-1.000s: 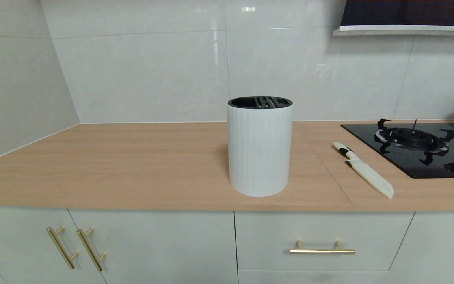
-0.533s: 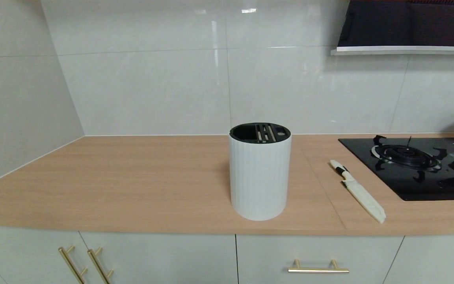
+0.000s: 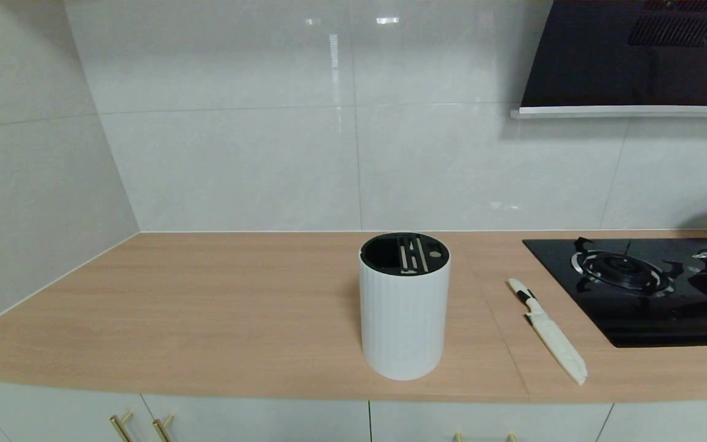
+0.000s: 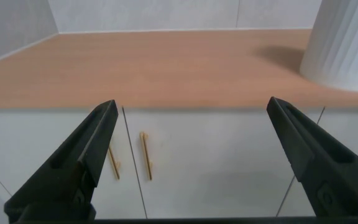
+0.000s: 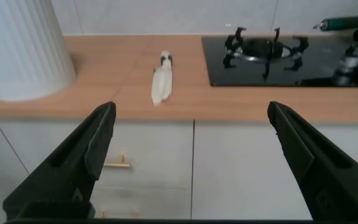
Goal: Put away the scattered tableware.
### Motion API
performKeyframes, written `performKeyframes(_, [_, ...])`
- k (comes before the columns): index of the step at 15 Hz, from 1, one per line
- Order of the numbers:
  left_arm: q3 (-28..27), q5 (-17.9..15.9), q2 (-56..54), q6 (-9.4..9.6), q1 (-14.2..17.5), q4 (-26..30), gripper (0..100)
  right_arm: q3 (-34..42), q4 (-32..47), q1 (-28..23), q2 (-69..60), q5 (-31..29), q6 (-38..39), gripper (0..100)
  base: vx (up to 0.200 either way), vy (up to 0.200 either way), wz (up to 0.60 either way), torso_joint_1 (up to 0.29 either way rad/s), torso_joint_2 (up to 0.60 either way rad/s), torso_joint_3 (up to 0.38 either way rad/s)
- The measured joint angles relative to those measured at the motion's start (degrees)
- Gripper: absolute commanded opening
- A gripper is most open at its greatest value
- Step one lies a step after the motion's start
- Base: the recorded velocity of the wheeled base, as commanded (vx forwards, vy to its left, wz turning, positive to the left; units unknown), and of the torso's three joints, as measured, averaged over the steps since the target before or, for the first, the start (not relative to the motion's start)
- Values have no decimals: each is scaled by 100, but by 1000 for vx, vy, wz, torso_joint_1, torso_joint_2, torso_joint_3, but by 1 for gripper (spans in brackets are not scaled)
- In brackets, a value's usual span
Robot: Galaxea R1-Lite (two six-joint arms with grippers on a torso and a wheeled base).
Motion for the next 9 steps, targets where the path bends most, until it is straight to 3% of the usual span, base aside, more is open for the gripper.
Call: performKeyframes(9, [0,0,0,0,0,0,100,0,0,0,0,0,0,100,0,0,0,259,-536,-283])
